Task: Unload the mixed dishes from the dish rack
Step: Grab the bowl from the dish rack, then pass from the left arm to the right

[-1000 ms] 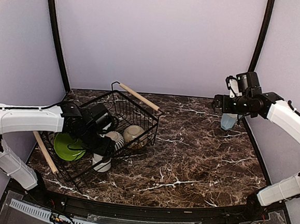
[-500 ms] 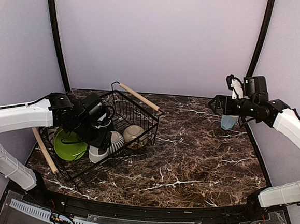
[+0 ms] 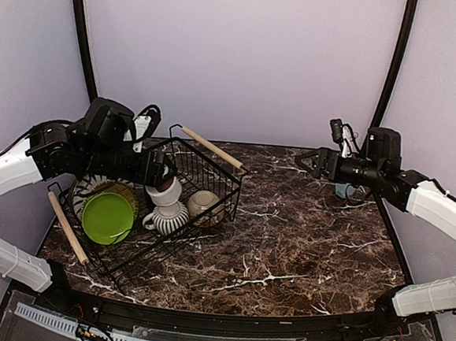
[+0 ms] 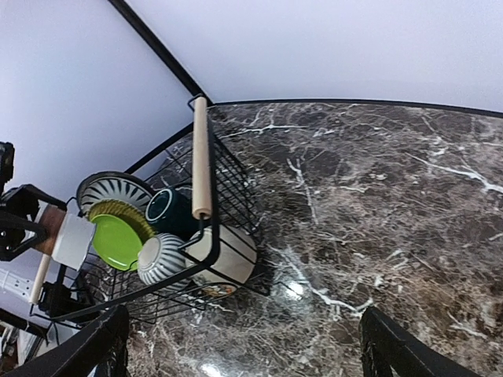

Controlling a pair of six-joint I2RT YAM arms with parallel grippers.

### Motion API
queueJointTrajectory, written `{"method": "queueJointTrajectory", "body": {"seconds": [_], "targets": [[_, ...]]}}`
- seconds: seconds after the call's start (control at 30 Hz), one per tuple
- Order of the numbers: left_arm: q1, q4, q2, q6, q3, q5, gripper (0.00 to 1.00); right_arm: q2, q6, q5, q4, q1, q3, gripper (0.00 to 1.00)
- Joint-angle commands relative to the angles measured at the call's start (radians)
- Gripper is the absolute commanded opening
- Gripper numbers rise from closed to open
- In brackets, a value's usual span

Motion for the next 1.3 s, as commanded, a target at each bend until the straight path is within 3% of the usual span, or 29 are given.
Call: {"method": "queueJointTrajectory", "body": {"seconds": [0.0,0.3,0.57,0.73,1.0,1.27], "targets": [[-0.003,0.256,-0.056,0.025,-0.015,0.121,0.25,0.017,0.085,-0.106,0.169,0.061,-0.013,0.99],[-0.002,0.784,-0.061,-0.097,-0.174,0.347,0.22,0.125,0.191,-0.167,0.437,0.261,-0.029,0.98],[0.002,1.143,-0.005,-0.269,-0.294,0.438,0.18,0.227,0.278,-0.198,0.713,0.405,-0.006,0.95],[0.003,1.293,0.059,-0.347,-0.342,0.486,0.17,0.281,0.36,-0.23,0.863,0.438,-0.002,0.87],[0.002,1.488,0.119,-0.415,-0.39,0.528,0.16,0.329,0.439,-0.271,0.986,0.445,-0.005,0.52],[0.006,1.637,0.163,-0.471,-0.435,0.553,0.16,0.368,0.537,-0.325,1.105,0.445,0.012,0.29]]}}
